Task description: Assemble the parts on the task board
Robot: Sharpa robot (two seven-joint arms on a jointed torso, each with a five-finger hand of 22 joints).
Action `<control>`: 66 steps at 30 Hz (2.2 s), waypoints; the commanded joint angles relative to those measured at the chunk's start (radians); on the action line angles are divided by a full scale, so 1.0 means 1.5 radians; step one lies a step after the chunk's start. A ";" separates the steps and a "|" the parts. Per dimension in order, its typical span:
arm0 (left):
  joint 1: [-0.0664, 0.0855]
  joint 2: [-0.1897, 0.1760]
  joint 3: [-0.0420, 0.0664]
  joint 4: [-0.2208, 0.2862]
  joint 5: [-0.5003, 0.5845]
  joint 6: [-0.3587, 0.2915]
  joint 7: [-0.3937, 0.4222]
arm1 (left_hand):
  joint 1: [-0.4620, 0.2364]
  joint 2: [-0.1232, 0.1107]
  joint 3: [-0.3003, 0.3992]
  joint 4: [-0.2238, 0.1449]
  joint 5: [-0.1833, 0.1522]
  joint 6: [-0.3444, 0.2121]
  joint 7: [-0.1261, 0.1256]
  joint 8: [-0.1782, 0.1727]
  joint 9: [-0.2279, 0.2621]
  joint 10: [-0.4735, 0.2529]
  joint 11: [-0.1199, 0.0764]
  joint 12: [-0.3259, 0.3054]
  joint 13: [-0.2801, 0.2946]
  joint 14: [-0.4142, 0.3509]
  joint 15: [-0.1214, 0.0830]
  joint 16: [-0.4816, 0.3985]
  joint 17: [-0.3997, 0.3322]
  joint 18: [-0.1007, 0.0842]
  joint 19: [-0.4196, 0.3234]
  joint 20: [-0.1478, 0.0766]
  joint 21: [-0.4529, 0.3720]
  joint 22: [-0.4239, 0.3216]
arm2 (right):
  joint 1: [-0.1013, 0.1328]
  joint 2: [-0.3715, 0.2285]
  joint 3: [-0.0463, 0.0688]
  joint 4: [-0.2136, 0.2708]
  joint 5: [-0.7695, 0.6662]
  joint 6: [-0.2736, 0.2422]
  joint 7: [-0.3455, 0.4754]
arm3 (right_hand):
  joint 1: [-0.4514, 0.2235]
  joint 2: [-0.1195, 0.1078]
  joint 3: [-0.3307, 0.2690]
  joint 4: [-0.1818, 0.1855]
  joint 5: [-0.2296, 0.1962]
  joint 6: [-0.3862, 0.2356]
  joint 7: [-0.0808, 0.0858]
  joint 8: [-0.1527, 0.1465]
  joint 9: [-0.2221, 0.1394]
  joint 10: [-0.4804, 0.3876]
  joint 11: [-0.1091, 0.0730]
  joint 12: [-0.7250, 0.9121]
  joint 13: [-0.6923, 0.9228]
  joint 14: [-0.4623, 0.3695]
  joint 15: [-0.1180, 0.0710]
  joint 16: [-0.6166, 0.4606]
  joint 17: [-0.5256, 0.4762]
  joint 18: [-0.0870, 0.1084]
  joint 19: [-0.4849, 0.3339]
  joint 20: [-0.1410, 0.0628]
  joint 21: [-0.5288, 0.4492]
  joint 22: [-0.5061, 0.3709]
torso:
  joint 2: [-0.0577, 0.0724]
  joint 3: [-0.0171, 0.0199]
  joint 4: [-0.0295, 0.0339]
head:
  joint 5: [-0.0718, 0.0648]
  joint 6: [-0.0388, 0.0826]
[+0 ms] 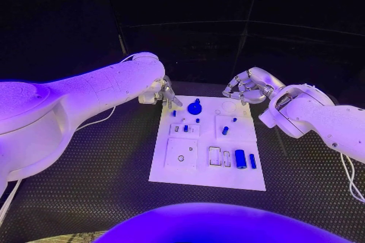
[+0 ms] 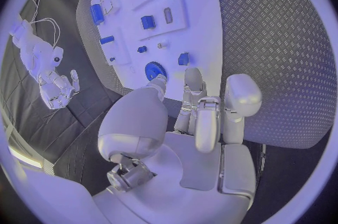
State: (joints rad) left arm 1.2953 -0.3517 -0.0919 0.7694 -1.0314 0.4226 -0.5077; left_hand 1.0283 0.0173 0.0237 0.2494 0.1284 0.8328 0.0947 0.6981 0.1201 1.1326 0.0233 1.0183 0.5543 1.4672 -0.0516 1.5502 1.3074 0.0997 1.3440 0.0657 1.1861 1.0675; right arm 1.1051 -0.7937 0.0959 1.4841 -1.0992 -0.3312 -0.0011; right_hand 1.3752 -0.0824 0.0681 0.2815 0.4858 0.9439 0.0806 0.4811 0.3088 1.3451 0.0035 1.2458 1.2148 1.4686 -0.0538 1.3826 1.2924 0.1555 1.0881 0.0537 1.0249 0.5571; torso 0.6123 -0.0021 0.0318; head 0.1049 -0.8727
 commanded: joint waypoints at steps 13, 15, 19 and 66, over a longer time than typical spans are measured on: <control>-0.013 0.012 0.001 -0.029 -0.010 0.030 -0.009 | 0.023 0.009 -0.005 -0.009 0.002 -0.001 0.002 -0.004 -0.003 -0.005 -0.001 0.007 0.001 0.062 0.006 0.001 0.150 0.007 -0.001 0.001 0.002 0.002 | 0.001 0.001 0.000 0.002 0.001 0.003 0.003 | 0.006 0.002 0.005 0.003 0.003 -0.004 0.000 0.004 0.001 -0.004 0.000 -0.004 -0.001 0.029 -0.004 -0.004 0.000 0.012 -0.004 0.000 -0.003 0.000 | 0.000 -0.0001 0.0007 | -0.001 0.000; -0.014 0.014 0.001 -0.030 -0.010 0.031 -0.009 | 0.024 0.010 -0.006 -0.010 0.002 -0.001 0.002 -0.004 -0.003 -0.005 -0.001 0.008 0.001 0.062 0.006 0.001 0.150 0.007 -0.001 0.001 0.002 0.002 | 0.001 0.002 0.000 0.002 0.001 0.003 0.003 | 0.006 0.002 0.005 0.003 0.003 -0.004 0.000 0.004 0.001 -0.004 0.000 -0.004 -0.001 0.029 -0.004 -0.004 0.000 0.012 -0.004 0.000 -0.003 0.000 | 0.000 -0.0004 0.0008 | -0.002 0.000; -0.016 0.015 0.001 -0.029 -0.010 0.030 -0.006 | 0.024 0.010 -0.006 -0.010 0.002 -0.001 0.002 -0.004 -0.003 -0.005 -0.001 0.008 0.001 0.062 0.006 0.001 0.150 0.007 -0.001 0.001 0.002 0.002 | 0.001 0.002 0.000 0.002 0.001 0.003 0.003 | 0.006 0.002 0.005 0.003 0.003 -0.004 0.000 0.004 0.001 -0.004 0.000 -0.004 -0.001 0.029 -0.004 -0.004 0.000 0.012 -0.004 0.000 -0.003 0.000 | 0.000 -0.0004 0.0012 | -0.002 0.000; -0.018 0.025 0.001 -0.028 -0.009 0.015 0.005 | 0.083 0.039 0.014 -0.047 0.003 0.002 0.002 -0.006 -0.007 -0.002 -0.002 0.014 0.002 0.063 0.006 0.004 0.155 0.005 0.004 0.000 0.008 0.012 | 0.001 0.007 0.000 -0.002 0.001 0.005 0.005 | 0.007 0.003 0.006 0.002 0.003 -0.004 0.000 0.004 0.002 -0.003 0.000 -0.003 0.000 0.029 -0.004 -0.004 0.001 0.012 -0.004 0.000 -0.003 0.001 | 0.000 0.0003 0.0010 | -0.004 0.000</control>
State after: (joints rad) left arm 1.2672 -0.3149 -0.0911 0.7279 -1.0424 0.4370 -0.5070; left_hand 1.1458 0.0778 0.0445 0.1817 0.1283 0.8328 0.0947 0.6937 0.1101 1.1327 0.0233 1.0342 0.5564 1.4672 -0.0517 1.5502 1.3074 0.0998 1.3440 0.0656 1.1946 1.0849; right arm 1.1051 -0.7835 0.0960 1.4803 -1.0991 -0.3281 -0.0005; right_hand 1.3791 -0.0786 0.0709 0.2843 0.4857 0.9439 0.0806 0.4811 0.3102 1.3451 0.0036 1.2458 1.2152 1.4686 -0.0538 1.3826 1.2925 0.1554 1.0882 0.0537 1.0251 0.5573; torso 0.6120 -0.0017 0.0336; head 0.0998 -0.8727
